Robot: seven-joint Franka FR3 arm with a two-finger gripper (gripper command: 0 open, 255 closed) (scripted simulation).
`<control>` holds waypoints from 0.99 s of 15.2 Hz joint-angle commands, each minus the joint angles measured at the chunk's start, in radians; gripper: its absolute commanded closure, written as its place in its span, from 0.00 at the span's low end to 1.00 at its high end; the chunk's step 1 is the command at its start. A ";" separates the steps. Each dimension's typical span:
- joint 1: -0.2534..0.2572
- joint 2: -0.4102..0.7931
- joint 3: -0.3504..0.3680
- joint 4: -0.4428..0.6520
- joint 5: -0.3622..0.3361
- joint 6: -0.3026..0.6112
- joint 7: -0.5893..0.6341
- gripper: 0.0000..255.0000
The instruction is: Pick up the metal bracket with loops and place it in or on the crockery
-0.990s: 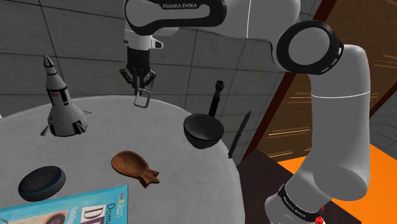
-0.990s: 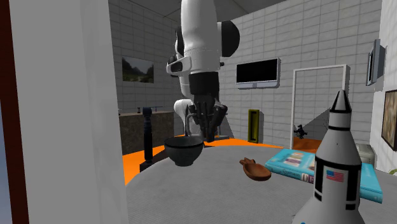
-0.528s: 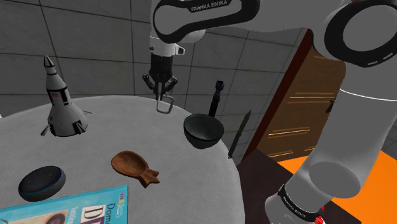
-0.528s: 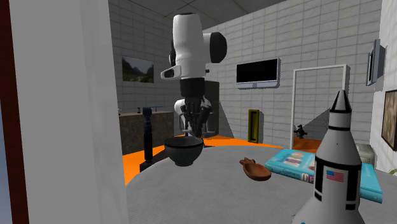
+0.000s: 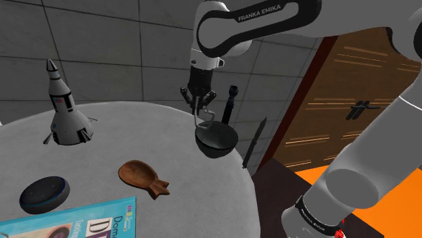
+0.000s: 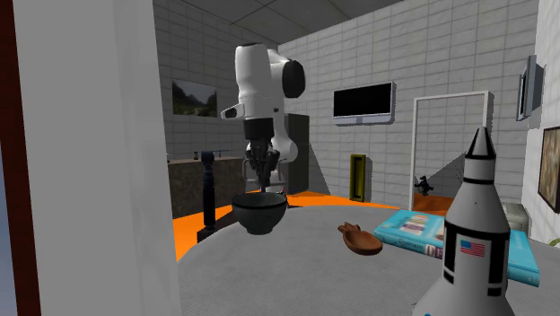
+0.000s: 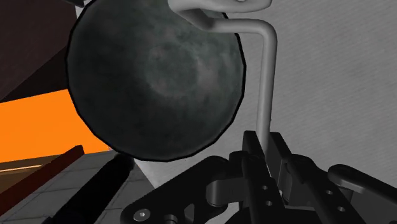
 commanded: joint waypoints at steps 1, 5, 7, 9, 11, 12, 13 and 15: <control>-0.008 -0.080 -0.015 -0.090 0.026 0.011 -0.039 1.00; -0.015 -0.175 -0.042 -0.207 0.050 0.031 -0.093 1.00; -0.015 -0.164 -0.040 -0.225 0.050 0.059 -0.093 1.00; -0.014 -0.152 -0.037 -0.242 0.049 0.088 -0.094 1.00; -0.014 -0.139 -0.035 -0.258 0.048 0.116 -0.094 1.00; -0.014 -0.132 -0.034 -0.265 0.048 0.131 -0.094 1.00; -0.014 -0.125 -0.032 -0.273 0.047 0.145 -0.094 1.00; -0.014 -0.122 -0.032 -0.276 0.047 0.152 -0.094 1.00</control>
